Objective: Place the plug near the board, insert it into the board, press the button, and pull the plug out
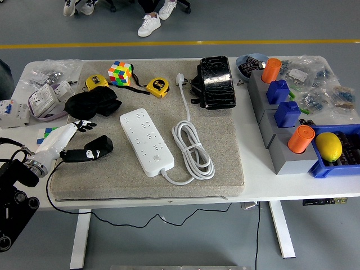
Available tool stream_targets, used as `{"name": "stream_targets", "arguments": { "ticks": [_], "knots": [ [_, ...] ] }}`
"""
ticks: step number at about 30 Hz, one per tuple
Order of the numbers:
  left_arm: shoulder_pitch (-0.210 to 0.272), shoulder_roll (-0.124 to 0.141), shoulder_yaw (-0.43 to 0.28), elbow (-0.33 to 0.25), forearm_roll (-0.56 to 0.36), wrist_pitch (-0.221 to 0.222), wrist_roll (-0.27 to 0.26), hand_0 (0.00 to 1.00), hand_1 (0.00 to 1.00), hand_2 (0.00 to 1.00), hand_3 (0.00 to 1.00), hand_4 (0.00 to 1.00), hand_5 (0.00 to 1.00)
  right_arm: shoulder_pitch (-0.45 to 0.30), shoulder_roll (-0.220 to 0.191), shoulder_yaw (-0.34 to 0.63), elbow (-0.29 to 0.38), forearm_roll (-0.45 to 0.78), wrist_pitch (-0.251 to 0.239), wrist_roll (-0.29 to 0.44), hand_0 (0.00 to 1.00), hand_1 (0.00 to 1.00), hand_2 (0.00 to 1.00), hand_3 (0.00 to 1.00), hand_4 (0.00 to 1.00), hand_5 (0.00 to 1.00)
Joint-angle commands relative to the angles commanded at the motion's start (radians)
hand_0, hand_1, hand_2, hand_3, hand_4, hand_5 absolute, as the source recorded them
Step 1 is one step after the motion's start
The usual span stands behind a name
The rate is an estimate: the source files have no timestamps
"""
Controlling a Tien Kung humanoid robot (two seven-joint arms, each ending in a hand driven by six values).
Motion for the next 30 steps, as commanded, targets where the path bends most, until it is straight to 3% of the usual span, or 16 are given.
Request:
{"name": "stream_targets", "arguments": {
  "ticks": [8,9,14,15,20,21,26,27,30],
  "knots": [
    [-0.011,-0.005,0.018,0.024,0.026,-0.002,0.015,0.775,0.732,0.738,0.776,0.998,0.471,-0.001,-0.001,0.005,0.002,-0.003,-0.002,0.0,0.547,0.63,0.578,0.517,0.871,0.407],
    [-0.012,-0.005,0.021,0.026,0.027,-0.003,0.016,0.733,0.682,0.683,0.735,0.998,0.441,-0.001,-0.001,0.005,0.002,-0.003,-0.002,0.0,0.547,0.63,0.578,0.517,0.871,0.407],
    [-0.019,-0.009,0.03,0.035,0.031,0.0,0.019,0.733,0.682,0.683,0.735,0.998,0.441,-0.001,-0.001,0.004,0.002,-0.003,-0.002,0.001,0.547,0.63,0.578,0.517,0.871,0.407],
    [-0.021,-0.01,0.032,0.038,0.033,0.002,0.02,0.636,0.623,0.619,0.681,0.998,0.361,-0.001,-0.001,0.004,0.003,-0.003,-0.002,0.0,0.547,0.63,0.579,0.516,0.871,0.406],
    [-0.029,-0.013,0.034,0.048,0.034,0.012,0.022,0.636,0.623,0.619,0.681,0.998,0.361,-0.002,-0.002,0.004,0.003,-0.004,-0.003,0.001,0.547,0.63,0.579,0.516,0.871,0.406],
    [-0.033,-0.014,0.034,0.052,0.035,0.014,0.024,0.496,0.532,0.525,0.573,0.938,0.26,-0.002,-0.002,0.004,0.003,-0.004,-0.003,0.001,0.547,0.63,0.578,0.516,0.871,0.406],
    [-0.044,-0.012,0.042,0.068,0.032,0.024,0.023,0.496,0.532,0.525,0.573,0.938,0.26,-0.002,-0.002,0.004,0.002,-0.003,-0.003,0.001,0.547,0.63,0.578,0.516,0.871,0.406],
    [-0.045,-0.012,0.042,0.07,0.033,0.027,0.022,0.45,0.472,0.499,0.553,0.899,0.232,-0.002,-0.002,0.004,0.002,-0.003,-0.003,0.001,0.547,0.628,0.577,0.516,0.87,0.407],
    [-0.046,-0.01,0.044,0.075,0.023,0.034,0.011,0.45,0.472,0.499,0.553,0.899,0.232,-0.002,-0.003,0.003,0.003,-0.003,-0.004,0.002,0.547,0.628,0.577,0.516,0.87,0.407]
  ]
}}
